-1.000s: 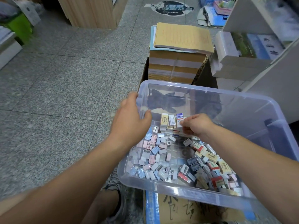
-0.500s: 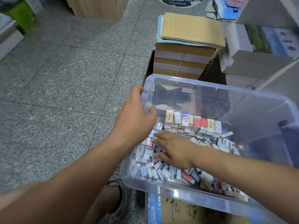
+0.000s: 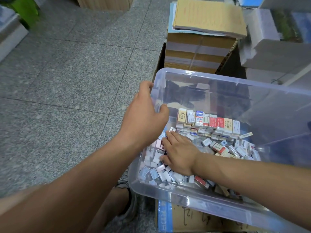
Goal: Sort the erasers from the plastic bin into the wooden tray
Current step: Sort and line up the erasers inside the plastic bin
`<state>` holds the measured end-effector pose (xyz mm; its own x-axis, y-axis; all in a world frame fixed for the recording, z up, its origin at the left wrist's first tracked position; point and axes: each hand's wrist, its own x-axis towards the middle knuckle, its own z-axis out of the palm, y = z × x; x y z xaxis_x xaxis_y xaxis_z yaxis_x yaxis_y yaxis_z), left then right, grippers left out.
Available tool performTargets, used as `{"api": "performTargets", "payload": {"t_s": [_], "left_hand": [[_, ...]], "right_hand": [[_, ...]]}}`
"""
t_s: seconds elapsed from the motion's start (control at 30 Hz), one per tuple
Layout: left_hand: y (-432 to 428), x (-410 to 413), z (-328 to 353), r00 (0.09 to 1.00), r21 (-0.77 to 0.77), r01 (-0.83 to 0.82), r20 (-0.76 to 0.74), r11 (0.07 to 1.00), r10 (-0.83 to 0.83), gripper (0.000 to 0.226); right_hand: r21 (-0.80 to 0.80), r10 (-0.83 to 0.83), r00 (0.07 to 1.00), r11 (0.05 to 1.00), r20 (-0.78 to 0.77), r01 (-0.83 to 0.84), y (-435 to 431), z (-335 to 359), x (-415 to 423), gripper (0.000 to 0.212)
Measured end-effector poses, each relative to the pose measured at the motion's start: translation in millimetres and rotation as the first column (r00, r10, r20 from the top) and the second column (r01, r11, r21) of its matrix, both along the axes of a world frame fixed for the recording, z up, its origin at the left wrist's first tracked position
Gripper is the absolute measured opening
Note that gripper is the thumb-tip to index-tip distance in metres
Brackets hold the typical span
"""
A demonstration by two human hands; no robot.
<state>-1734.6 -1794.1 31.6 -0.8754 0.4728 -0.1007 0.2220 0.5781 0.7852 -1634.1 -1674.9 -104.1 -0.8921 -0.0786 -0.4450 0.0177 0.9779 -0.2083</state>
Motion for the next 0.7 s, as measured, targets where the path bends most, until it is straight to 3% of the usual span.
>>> {"api": "performTargets", "payload": {"t_s": [0.2,0.57,0.7], "left_hand": [[0,1,2,1.000,0.003,-0.001,0.016,1.000,0.001,0.042],[0,1,3,1.000,0.001,-0.001,0.025,1.000,0.001,0.040],[0,2,6,1.000,-0.015,0.000,0.019,1.000,0.001,0.043]], "right_hand": [[-0.058,0.050,0.997,0.997,-0.066,-0.054,16,2,7,0.073],[0.098,0.195,0.970,0.973,0.146,-0.211,27,-7,37,0.084],[-0.018,0.129,0.985,0.992,0.119,-0.128,34,12,50,0.075]]}}
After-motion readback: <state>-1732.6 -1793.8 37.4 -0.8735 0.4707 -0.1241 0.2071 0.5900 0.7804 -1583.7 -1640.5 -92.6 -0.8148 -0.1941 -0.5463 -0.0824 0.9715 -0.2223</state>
